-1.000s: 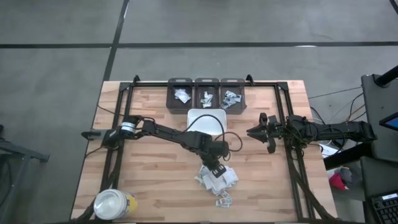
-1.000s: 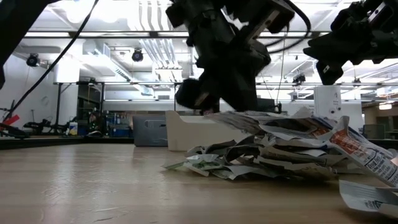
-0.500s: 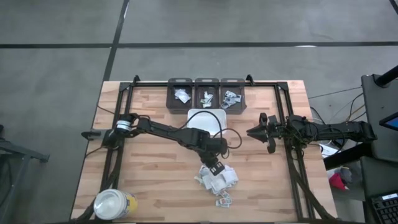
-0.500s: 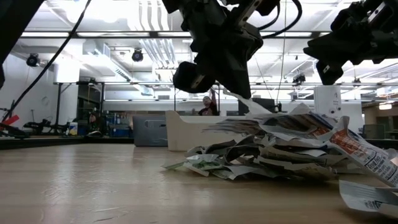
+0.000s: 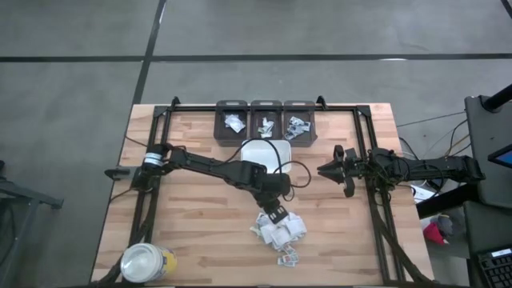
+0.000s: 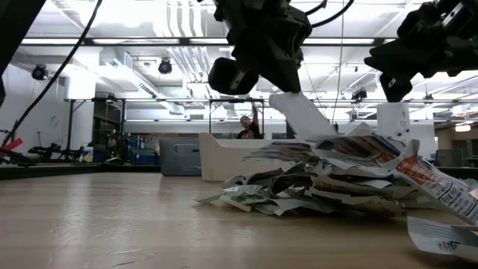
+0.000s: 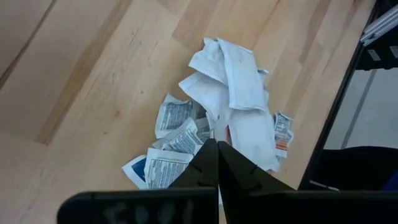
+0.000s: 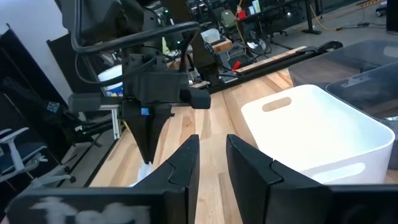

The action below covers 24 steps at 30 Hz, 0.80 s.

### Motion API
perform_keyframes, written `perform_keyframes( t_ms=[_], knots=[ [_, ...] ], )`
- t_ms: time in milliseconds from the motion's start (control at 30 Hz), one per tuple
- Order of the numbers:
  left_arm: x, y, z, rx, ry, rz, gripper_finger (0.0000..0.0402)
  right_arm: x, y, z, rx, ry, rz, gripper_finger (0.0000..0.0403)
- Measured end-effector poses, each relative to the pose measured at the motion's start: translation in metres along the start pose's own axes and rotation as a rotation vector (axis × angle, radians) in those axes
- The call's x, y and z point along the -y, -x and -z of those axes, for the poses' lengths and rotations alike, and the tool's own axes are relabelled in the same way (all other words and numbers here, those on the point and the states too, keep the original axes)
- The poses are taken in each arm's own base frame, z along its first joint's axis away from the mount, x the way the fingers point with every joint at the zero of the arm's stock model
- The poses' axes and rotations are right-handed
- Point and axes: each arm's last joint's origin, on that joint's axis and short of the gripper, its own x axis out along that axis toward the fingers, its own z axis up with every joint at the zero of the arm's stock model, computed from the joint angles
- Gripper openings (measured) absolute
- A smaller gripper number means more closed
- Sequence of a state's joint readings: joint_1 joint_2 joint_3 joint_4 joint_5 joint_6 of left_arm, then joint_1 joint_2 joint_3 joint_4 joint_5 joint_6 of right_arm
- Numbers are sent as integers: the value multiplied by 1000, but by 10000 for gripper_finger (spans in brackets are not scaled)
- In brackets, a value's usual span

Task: Pick & Place First Aid Supplies
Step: Put the white fingertip band aid into the left black bin

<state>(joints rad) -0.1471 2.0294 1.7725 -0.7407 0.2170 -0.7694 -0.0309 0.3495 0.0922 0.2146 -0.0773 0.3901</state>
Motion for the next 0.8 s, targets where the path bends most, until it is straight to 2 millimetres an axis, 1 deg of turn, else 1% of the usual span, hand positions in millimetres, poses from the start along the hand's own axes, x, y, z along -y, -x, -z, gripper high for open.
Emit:
perform_keyframes(
  t_ms=[267, 400, 633, 800],
  knots=[
    [3, 12, -1, 36, -51, 12, 0, 0, 0, 0, 0, 0, 0, 86],
    [7, 21, -2, 66, -82, 35, 0, 0, 0, 0, 0, 0, 0, 80],
    [14, 30, -8, 133, -137, 90, 0, 0, 0, 0, 0, 0, 0, 68],
    [15, 50, -11, 173, -146, 114, 0, 0, 0, 0, 0, 0, 0, 66]
  ],
)
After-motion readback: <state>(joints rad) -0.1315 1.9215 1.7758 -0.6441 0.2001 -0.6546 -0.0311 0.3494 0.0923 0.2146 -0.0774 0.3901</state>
